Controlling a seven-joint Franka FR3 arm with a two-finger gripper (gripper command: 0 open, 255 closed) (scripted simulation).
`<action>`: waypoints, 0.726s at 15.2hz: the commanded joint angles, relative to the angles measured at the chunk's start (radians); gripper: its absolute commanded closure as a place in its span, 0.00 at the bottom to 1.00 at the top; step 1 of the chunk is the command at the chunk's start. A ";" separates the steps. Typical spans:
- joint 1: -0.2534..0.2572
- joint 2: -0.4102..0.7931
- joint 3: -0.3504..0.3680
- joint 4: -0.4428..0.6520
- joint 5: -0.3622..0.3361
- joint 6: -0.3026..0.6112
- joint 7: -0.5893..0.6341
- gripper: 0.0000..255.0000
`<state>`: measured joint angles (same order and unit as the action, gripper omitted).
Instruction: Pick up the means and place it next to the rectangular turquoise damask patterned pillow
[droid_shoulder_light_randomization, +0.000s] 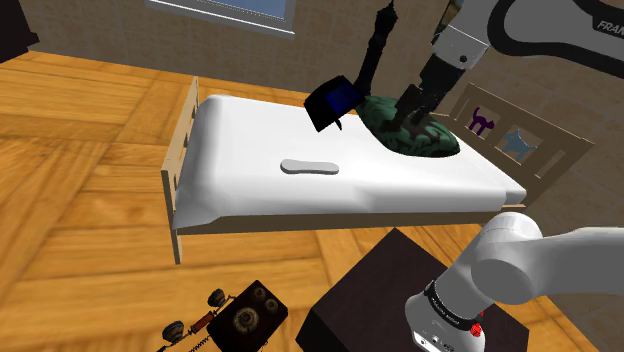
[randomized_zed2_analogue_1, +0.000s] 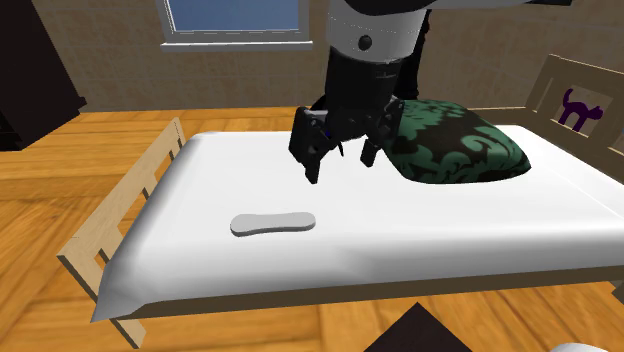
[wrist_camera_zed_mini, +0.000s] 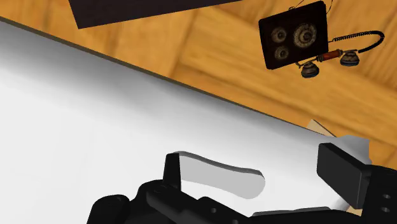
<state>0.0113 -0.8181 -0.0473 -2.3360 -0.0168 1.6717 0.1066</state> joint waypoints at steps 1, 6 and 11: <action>0.000 0.000 0.000 0.000 0.000 0.000 0.000 0.00; 0.056 0.140 -0.091 -0.017 -0.036 0.131 -0.220 0.00; 0.115 0.310 -0.170 0.006 -0.048 0.251 -0.441 0.00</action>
<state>0.1137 -0.5416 -0.2033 -2.3323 -0.0636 1.8967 -0.2865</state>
